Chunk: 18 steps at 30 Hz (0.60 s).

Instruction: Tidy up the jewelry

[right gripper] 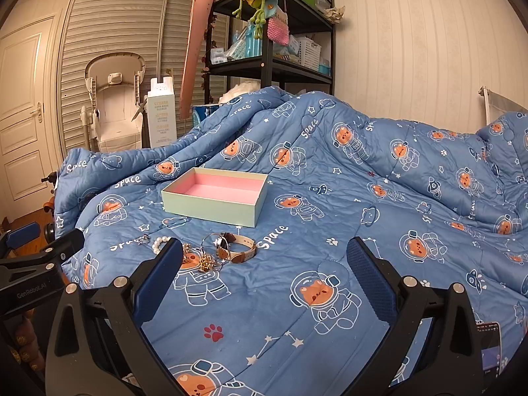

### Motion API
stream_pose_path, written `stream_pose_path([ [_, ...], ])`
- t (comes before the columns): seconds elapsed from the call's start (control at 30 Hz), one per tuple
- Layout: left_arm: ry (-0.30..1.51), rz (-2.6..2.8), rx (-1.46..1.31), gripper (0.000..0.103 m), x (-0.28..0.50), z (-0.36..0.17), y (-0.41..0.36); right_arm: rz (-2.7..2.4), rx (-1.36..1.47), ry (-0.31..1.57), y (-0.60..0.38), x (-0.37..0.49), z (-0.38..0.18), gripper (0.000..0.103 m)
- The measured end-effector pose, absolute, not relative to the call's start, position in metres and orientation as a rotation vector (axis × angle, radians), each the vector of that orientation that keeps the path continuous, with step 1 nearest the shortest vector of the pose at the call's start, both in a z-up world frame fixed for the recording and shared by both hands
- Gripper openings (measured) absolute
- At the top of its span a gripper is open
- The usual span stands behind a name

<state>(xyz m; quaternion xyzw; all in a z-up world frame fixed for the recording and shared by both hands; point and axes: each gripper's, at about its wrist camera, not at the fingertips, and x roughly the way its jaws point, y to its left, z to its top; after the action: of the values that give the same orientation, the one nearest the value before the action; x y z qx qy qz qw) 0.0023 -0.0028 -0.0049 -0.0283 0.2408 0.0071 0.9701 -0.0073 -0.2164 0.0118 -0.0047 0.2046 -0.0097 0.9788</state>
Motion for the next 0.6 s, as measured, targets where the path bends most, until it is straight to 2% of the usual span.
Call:
stream_pose_path([
  [0.6, 0.486, 0.013, -0.058, 0.096, 0.0022, -0.0049, -0.0026, -0.021, -0.01, 0.416, -0.2184, -0.0077, 0.0104, 0.098],
])
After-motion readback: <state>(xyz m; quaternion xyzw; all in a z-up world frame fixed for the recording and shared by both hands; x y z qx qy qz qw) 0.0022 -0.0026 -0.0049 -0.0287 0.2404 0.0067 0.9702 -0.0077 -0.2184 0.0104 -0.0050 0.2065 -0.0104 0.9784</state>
